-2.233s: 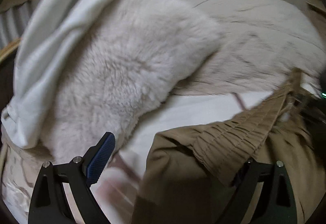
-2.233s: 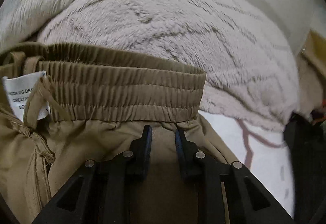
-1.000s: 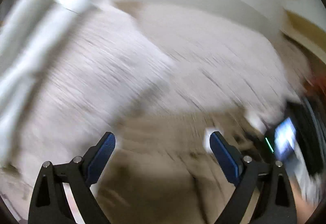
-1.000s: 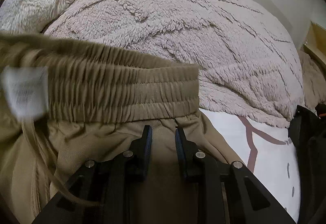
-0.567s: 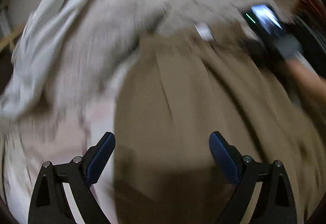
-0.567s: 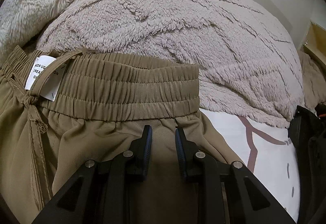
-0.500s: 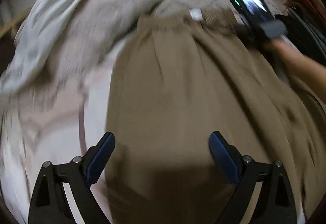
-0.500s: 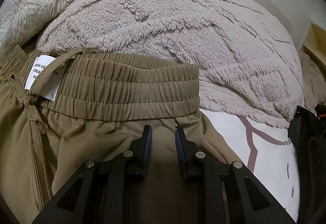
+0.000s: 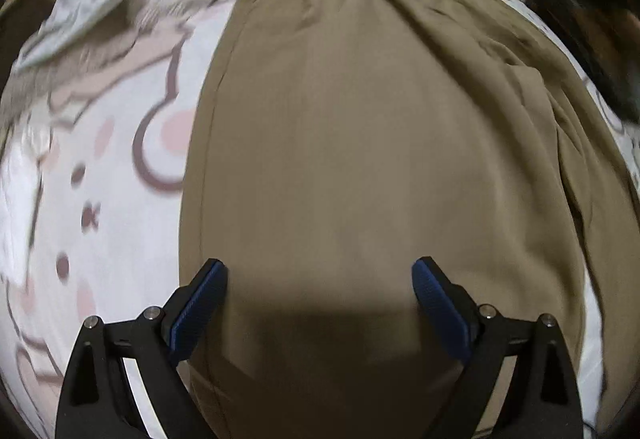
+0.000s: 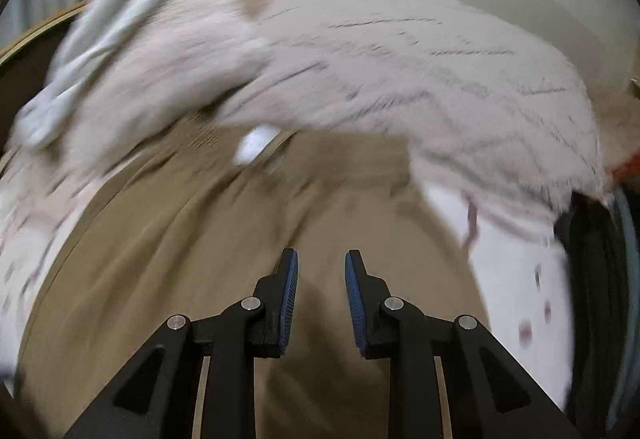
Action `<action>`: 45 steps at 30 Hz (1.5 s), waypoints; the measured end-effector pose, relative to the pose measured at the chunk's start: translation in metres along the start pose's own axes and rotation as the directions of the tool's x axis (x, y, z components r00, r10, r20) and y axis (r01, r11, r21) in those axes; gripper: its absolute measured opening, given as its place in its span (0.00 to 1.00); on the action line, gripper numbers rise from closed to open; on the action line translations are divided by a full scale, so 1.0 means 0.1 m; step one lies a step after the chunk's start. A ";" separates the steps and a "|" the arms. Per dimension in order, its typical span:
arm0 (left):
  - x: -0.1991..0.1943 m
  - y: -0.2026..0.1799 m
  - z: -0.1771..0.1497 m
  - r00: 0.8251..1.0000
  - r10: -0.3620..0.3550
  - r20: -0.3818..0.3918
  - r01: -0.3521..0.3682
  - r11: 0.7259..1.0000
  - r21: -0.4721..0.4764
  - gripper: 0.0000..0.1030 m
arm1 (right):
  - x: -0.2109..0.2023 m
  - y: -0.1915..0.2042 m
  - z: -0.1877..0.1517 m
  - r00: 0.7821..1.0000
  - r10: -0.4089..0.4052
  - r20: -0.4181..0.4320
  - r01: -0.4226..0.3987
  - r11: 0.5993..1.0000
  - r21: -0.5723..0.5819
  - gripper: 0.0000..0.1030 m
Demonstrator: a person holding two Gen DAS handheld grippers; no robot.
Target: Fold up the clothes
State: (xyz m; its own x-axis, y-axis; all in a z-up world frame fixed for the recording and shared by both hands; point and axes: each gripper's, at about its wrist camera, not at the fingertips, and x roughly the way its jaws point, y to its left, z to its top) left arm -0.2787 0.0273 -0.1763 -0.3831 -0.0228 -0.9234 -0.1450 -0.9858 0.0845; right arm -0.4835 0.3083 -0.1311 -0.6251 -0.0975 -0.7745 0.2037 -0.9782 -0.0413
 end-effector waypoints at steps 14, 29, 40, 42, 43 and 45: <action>-0.51 0.16 -1.03 0.996 0.043 -0.079 -0.040 0.999 0.035 0.92 | -1.01 -0.45 -2.21 0.926 -0.056 -0.374 0.115 0.984 0.137 0.24; -1.87 0.17 -2.40 0.976 0.169 0.136 -0.154 0.981 -0.116 0.92 | -2.94 0.79 -2.83 0.991 0.127 -0.044 -0.117 0.976 0.183 0.83; -1.73 0.03 -3.20 0.997 0.023 0.074 -0.013 0.992 -0.125 0.91 | -2.96 2.03 -4.09 0.860 0.502 -0.093 -0.444 0.826 0.349 0.64; -1.67 0.01 -3.24 0.998 -0.017 0.055 0.024 0.991 -0.134 0.91 | -2.93 2.23 -4.18 0.842 0.525 -0.125 -0.469 0.827 0.311 0.64; -1.63 0.00 -3.25 0.998 -0.041 0.045 0.047 0.989 -0.140 0.89 | -2.90 2.33 -4.20 0.837 0.528 -0.141 -0.478 0.832 0.283 0.64; -1.53 -0.01 -3.26 0.996 -0.089 0.007 0.089 0.985 -0.148 0.68 | -2.85 2.48 -4.22 0.835 0.525 -0.166 -0.483 0.843 0.238 0.64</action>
State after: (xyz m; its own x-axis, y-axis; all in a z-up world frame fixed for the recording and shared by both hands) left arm 0.0780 -0.0222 -0.1571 -0.3752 0.0663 -0.9246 -0.0416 -0.9976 -0.0547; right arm 0.0635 0.1708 -0.1874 -0.2895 -0.5644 -0.7731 0.2936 -0.8211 0.4895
